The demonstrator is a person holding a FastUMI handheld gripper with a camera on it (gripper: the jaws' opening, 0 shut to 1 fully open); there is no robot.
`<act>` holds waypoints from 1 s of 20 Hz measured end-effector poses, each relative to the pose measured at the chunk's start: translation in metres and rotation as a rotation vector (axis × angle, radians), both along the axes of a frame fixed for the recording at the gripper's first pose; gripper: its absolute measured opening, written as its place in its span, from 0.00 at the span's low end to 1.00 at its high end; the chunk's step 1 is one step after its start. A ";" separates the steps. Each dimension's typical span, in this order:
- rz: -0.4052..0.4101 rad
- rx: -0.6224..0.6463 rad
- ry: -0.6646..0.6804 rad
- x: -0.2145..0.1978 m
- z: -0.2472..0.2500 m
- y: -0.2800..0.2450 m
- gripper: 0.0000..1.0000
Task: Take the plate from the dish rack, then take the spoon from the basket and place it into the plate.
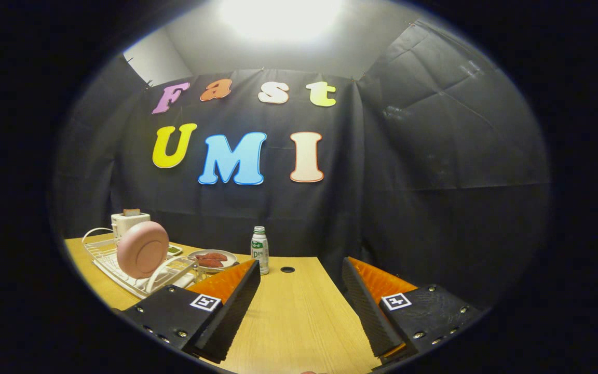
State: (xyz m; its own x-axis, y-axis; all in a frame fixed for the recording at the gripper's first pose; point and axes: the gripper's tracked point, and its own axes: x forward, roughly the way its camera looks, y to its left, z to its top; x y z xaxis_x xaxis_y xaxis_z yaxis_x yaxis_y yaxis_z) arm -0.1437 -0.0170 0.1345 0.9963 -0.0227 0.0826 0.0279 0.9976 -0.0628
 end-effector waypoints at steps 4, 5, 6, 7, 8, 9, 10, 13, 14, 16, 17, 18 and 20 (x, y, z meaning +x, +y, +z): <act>0.088 0.023 0.009 -0.025 0.022 0.050 0.97; 0.113 0.037 0.016 -0.029 0.027 0.063 0.97; 0.136 0.053 0.027 -0.031 0.030 0.077 0.97; 0.158 0.064 0.032 -0.032 0.035 0.089 0.97; 0.175 0.071 0.031 -0.032 0.041 0.100 0.97; 0.192 0.072 0.024 -0.031 0.048 0.111 0.97; 0.211 0.072 0.018 -0.028 0.053 0.121 0.97; 0.266 0.074 0.009 -0.014 0.070 0.151 0.97; 0.281 0.078 0.004 -0.009 0.077 0.160 0.97; 0.305 0.075 -0.008 0.004 0.089 0.175 0.97; 0.314 0.068 -0.012 0.013 0.092 0.183 0.97; 0.325 0.061 -0.014 0.021 0.096 0.192 0.97; 0.347 0.052 0.006 0.039 0.097 0.209 0.97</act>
State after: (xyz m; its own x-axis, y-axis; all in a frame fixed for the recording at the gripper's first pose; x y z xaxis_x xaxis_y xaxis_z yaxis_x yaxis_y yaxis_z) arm -0.1042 0.1919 0.2315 0.9459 0.3133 0.0845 -0.3135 0.9495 -0.0110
